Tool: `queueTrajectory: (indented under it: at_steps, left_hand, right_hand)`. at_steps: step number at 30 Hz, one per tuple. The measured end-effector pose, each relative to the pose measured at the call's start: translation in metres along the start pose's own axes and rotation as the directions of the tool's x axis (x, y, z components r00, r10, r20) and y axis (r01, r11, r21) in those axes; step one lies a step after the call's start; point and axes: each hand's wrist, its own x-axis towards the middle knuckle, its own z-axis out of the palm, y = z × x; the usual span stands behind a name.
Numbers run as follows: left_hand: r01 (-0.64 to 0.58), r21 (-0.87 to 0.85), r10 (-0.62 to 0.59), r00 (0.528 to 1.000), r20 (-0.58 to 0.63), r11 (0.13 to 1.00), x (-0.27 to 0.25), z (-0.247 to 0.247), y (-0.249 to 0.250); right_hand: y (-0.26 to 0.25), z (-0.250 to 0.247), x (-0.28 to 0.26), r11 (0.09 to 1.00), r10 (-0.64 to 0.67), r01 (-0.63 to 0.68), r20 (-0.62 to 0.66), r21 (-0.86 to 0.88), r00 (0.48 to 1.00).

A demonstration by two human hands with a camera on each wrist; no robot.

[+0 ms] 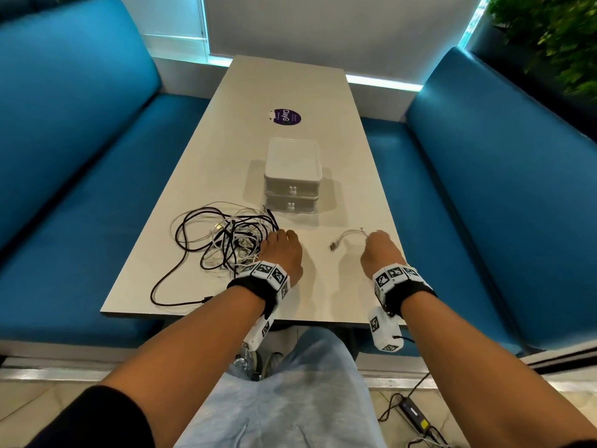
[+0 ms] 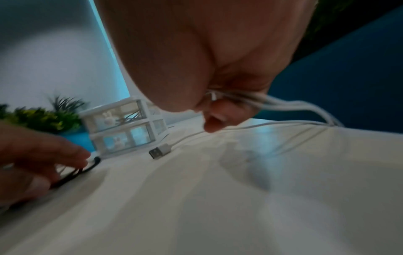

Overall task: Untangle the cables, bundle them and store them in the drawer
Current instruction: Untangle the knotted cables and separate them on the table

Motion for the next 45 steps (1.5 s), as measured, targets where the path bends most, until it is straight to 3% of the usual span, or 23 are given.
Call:
queueTrajectory:
  at_steps: [3, 5, 8, 14, 17, 21, 23, 25, 28, 30, 36, 40, 45]
  left_hand:
    - [-0.023, 0.008, 0.023, 0.999, 0.043, 1.0, 0.004, -0.003, -0.001]
    - [-0.056, 0.015, 0.055, 0.997, 0.049, 0.998, 0.004, -0.002, -0.004]
    - [-0.098, 0.015, 0.097, 0.995, 0.024, 0.995, 0.001, 0.002, -0.007]
    - [-0.115, -0.015, 0.115, 0.993, 0.006, 0.993, -0.004, 0.001, -0.009]
    - [-0.116, -0.022, 0.116, 0.993, -0.034, 0.993, -0.006, 0.003, -0.007]
    - [-0.151, 0.026, 0.152, 0.987, -0.047, 0.988, -0.006, 0.002, -0.007]
    - [-0.175, 0.029, 0.176, 0.982, -0.07, 0.984, -0.006, 0.0, -0.009]
    - [-0.204, 0.012, 0.205, 0.975, -0.086, 0.979, -0.006, -0.001, -0.013]
    - [-0.258, -0.003, 0.257, 0.961, -0.101, 0.966, -0.008, 0.001, -0.014]
    - [-0.279, -0.022, 0.273, 0.952, -0.138, 0.96, -0.01, 0.0, -0.013]
    - [-0.292, -0.004, 0.287, 0.942, -0.173, 0.956, -0.007, 0.001, -0.003]
    - [-0.249, 0.032, 0.251, 0.952, -0.174, 0.968, -0.005, -0.002, 0.004]
    - [-0.205, 0.077, 0.215, 0.964, -0.158, 0.976, -0.007, -0.007, 0.0]
  right_hand:
    - [-0.006, 0.005, -0.007, 0.967, -0.249, 0.249, -0.01, 0.059, 0.968]
    - [-0.012, 0.009, -0.012, 0.942, -0.332, 0.329, 0.033, 0.06, 0.943]
    - [-0.021, 0.014, -0.017, 0.926, -0.379, 0.374, 0.144, 0.056, 0.914]
    - [-0.018, 0.013, -0.014, 0.913, -0.375, 0.392, 0.142, -0.113, 0.916]
    - [-0.018, 0.015, -0.012, 0.858, -0.479, 0.488, 0.092, -0.158, 0.873]
    - [-0.02, 0.027, -0.012, 0.782, -0.542, 0.575, 0.194, -0.241, 0.818]
    - [-0.02, 0.031, -0.012, 0.781, -0.523, 0.562, 0.207, -0.273, 0.827]
    - [-0.022, 0.028, -0.014, 0.818, -0.455, 0.485, 0.167, -0.309, 0.875]
    - [-0.022, 0.013, -0.014, 0.909, -0.175, 0.191, 0.077, -0.37, 0.982]
    - [-0.016, 0.008, -0.014, 0.924, -0.043, 0.061, 0.056, -0.377, 0.998]
    - [-0.022, 0.009, -0.013, 0.98, -0.077, 0.065, -0.058, -0.186, 0.995]
    - [-0.037, 0.013, -0.012, 0.996, -0.067, 0.066, 0.001, 0.053, 0.998]
    - [-0.045, 0.013, -0.012, 0.992, -0.027, 0.017, 0.082, 0.123, 0.996]
